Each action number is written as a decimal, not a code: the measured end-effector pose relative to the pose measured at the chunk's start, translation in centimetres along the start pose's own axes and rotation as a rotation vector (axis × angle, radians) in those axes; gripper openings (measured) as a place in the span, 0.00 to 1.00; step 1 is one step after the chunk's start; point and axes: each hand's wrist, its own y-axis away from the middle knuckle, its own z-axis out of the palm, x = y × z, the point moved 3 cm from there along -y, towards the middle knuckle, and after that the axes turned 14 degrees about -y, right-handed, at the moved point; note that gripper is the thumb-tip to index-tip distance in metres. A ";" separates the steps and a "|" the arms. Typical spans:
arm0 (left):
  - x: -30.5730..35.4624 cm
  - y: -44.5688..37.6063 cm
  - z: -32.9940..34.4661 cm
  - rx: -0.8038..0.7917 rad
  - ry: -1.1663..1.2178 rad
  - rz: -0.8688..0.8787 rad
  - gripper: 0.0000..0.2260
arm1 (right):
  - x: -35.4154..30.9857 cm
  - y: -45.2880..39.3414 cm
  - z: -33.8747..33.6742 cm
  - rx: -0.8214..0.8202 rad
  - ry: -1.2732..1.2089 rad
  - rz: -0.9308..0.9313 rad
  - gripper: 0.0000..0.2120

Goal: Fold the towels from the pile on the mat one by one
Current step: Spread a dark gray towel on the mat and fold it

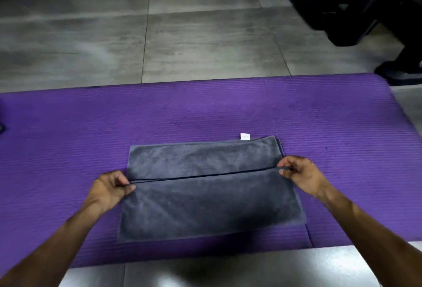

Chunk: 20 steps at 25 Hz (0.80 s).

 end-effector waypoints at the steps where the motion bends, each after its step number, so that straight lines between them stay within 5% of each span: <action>1: 0.3 0.1 -0.1 0.007 0.032 -0.022 0.13 | 0.4 -0.2 0.1 0.003 -0.016 0.026 0.17; 5: 0.9 0.8 -0.2 -0.073 0.235 -0.129 0.09 | 0.2 -0.8 -0.2 -0.101 0.003 0.100 0.16; 10: 1.6 1.0 -1.9 -0.230 0.452 -0.203 0.08 | -3.3 -1.0 -2.0 -0.152 -0.342 0.258 0.06; 14: 3.3 -1.4 -3.3 -0.117 0.677 -0.216 0.11 | -4.1 -4.4 -1.6 0.006 -0.569 0.278 0.08; 20: 5.0 -4.4 -2.4 0.003 0.683 -0.195 0.13 | -2.3 -7.5 0.2 0.248 -0.525 0.283 0.12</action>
